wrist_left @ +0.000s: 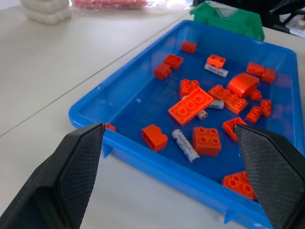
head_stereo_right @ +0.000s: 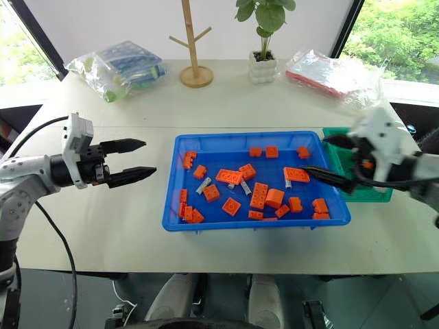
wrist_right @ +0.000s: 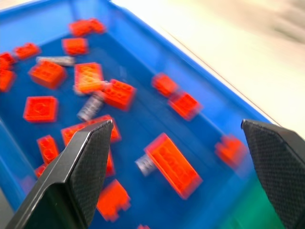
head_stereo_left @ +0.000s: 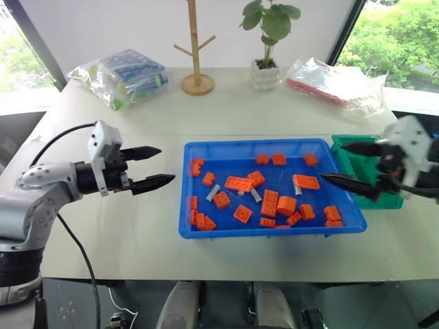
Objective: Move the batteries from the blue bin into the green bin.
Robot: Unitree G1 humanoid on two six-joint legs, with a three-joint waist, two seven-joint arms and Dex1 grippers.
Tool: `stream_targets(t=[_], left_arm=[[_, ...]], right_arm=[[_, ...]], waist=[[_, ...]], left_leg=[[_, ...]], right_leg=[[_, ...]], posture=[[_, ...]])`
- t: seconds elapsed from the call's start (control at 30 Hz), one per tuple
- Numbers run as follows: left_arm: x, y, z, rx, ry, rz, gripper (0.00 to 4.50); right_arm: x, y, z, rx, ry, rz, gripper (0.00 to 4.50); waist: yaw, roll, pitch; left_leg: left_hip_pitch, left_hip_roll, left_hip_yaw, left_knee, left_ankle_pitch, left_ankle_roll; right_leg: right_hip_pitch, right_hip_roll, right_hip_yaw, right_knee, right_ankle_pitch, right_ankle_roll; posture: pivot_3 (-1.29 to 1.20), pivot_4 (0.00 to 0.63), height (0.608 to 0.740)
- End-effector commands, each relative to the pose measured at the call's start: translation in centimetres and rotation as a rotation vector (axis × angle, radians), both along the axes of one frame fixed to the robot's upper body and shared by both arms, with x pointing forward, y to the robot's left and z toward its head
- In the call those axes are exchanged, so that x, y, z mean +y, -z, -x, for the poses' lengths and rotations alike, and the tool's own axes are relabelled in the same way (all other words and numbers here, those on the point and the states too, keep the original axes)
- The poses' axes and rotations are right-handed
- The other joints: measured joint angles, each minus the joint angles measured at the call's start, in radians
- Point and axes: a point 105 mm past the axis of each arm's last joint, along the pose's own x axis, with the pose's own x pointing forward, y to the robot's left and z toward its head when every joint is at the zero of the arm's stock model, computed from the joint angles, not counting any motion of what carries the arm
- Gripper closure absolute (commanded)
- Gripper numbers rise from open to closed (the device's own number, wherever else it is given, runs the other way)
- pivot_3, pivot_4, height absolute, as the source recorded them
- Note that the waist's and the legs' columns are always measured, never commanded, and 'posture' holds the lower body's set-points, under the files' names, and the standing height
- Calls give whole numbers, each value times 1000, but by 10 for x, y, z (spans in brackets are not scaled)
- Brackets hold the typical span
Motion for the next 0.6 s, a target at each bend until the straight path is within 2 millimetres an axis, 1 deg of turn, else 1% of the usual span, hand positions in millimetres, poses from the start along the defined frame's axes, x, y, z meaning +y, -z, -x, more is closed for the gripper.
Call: stream_targets(t=[0.03,0.13,0.23,0.33,0.4,0.47,0.6], left_arm=[[-9,-16,9,-49,81,-25,0],[-11,-17,13,-52,101,-38,0],[-11,-18,13,-56,96,-38,0],[-10,-20,14,-59,90,-38,0],[-10,-21,15,-61,87,-38,0],[-10,-21,16,-64,81,-38,0],[-10,-20,17,-64,66,-31,0]], right_arm=[[53,14,-11,55,-156,26,77],[83,30,-25,105,-189,50,77],[113,45,-29,162,-248,62,77],[129,57,-34,194,-259,81,77],[137,63,-40,205,-252,94,77],[140,64,-43,196,-254,111,77],[155,51,-44,177,-298,77,77]], waist=[[-7,-1,1],[-13,-2,2],[-22,-2,2],[-23,-3,2],[-25,-3,2],[-24,-3,2],[-26,-3,2]], left_leg=[[0,0,0,0,0,0],[0,0,-1,0,0,0],[-1,-1,-2,0,0,0],[-1,-2,-1,0,0,0],[-1,-2,-1,0,0,0],[0,-2,-2,0,0,0],[0,-2,-2,0,1,-1]], right_leg=[[0,0,0,0,0,0],[0,0,0,0,0,0],[-1,0,0,0,0,0],[-1,0,0,0,2,3],[-1,0,0,1,2,4],[-1,0,0,2,2,3],[-1,1,0,2,2,4]], posture=[[0,150,692],[0,150,692],[0,150,692],[0,150,692],[0,150,692],[0,150,692],[0,150,692]])
